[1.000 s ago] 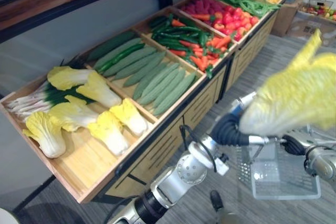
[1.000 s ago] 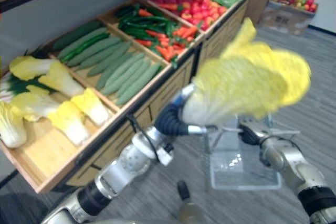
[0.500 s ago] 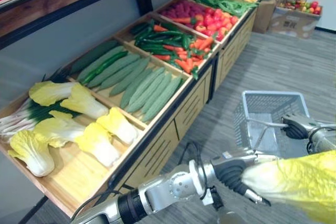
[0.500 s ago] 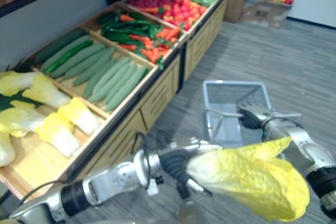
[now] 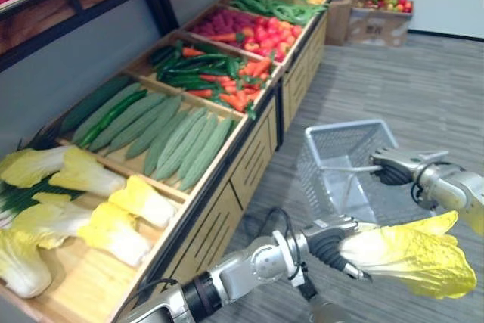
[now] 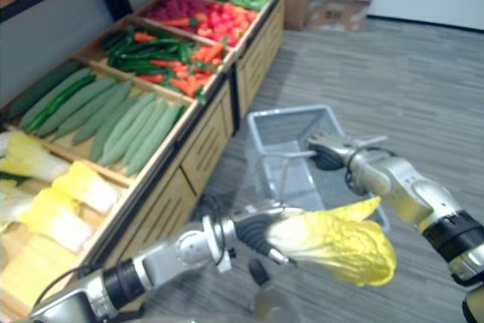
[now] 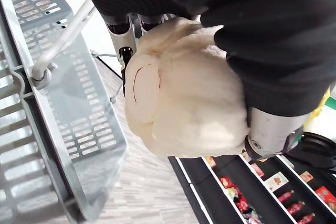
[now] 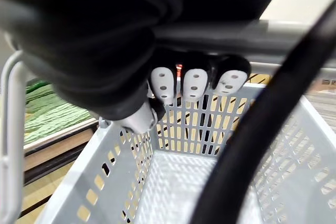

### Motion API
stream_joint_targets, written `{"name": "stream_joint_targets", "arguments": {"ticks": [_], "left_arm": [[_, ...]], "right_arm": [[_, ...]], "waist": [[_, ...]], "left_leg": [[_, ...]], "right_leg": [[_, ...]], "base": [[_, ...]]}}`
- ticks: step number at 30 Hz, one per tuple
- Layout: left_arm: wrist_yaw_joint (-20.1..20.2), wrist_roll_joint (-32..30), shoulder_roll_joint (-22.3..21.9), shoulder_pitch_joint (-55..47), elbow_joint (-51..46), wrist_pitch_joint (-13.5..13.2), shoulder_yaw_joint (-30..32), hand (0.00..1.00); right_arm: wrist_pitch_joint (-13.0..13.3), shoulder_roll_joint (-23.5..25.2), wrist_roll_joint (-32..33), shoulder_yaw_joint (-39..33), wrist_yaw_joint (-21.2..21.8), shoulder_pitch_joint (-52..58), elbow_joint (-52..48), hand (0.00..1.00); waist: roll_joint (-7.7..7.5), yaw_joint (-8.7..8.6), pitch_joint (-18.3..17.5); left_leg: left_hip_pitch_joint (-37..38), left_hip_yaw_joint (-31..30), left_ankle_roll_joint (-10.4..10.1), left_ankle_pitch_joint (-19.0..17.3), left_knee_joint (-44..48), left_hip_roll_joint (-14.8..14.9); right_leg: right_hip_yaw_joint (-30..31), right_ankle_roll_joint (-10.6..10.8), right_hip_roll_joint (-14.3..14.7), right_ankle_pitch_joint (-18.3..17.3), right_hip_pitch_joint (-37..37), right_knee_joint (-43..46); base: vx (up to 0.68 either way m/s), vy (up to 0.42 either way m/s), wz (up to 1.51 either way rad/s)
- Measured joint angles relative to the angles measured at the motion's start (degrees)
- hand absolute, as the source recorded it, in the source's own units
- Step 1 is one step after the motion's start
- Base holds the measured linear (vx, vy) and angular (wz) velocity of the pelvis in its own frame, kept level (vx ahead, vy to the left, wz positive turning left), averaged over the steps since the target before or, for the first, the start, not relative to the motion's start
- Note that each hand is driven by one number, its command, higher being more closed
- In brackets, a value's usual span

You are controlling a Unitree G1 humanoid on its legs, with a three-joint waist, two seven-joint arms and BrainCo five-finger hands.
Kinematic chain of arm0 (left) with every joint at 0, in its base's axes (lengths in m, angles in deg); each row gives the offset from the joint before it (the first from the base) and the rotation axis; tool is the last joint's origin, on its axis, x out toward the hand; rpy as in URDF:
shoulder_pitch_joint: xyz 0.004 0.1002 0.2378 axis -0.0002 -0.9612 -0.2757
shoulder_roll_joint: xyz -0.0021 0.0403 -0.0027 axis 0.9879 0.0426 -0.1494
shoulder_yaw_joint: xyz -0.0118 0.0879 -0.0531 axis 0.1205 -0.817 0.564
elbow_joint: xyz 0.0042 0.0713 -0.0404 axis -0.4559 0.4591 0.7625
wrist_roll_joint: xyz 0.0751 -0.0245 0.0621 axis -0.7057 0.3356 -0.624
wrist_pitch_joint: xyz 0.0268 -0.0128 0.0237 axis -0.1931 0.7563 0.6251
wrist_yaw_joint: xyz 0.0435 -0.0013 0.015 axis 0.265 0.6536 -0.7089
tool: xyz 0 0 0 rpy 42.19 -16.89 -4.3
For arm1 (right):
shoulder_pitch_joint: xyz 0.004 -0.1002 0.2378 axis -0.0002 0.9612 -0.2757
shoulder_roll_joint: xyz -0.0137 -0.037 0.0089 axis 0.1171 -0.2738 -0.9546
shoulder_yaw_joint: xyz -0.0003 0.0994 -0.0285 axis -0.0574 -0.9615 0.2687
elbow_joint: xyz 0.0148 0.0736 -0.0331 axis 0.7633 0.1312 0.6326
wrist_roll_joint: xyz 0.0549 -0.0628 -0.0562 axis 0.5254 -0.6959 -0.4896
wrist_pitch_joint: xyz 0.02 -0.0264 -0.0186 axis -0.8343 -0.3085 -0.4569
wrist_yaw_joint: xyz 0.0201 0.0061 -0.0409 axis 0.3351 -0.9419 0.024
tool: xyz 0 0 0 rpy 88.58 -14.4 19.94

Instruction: Pick vegetable in the basket

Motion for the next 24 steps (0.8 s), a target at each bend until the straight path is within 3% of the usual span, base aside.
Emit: {"name": "stream_joint_targets", "arguments": {"ticks": [9, 17, 24], "left_arm": [[-0.4, -5.1, -6.2, -0.1, 6.9, 1.4, 3.6, 1.0], [-4.8, -15.5, -15.1, 0.6, 18.0, 5.4, 7.6, 1.0], [-6.6, -22.4, -18.3, 3.2, 26.6, 9.5, 10.9, 1.0]], "right_arm": [[0.4, 0.4, 2.6, 8.3, 4.7, -8.0, -5.0, 1.0], [-0.2, 3.9, 2.8, 9.0, 5.9, -8.2, -6.0, 1.0], [-0.5, 6.6, 2.9, 9.0, 5.9, -8.3, -6.0, 1.0]], "waist": [[-0.87, -0.1, 0.6], [-2.5, -0.18, 1.0], [-3.15, -0.19, 1.4]], "left_leg": [[1.8, 4.5, -0.1, 0.1, 0.8, 0.2], [2.1, 5.2, -0.1, 0.1, 0.7, 0.2], [2.1, 5.4, -0.1, 0.1, 0.7, 0.1]], "right_leg": [[2.7, 0.0, 2.4, -0.1, -1.0, 1.2], [2.8, -0.1, 2.5, 0.0, -1.0, 1.3], [2.9, -0.1, 2.5, 0.0, -1.0, 1.3]], "base": [[-0.05, -0.019, -0.21], [-0.06, -0.021, -0.02], [-0.06, -0.026, 0.0]]}}
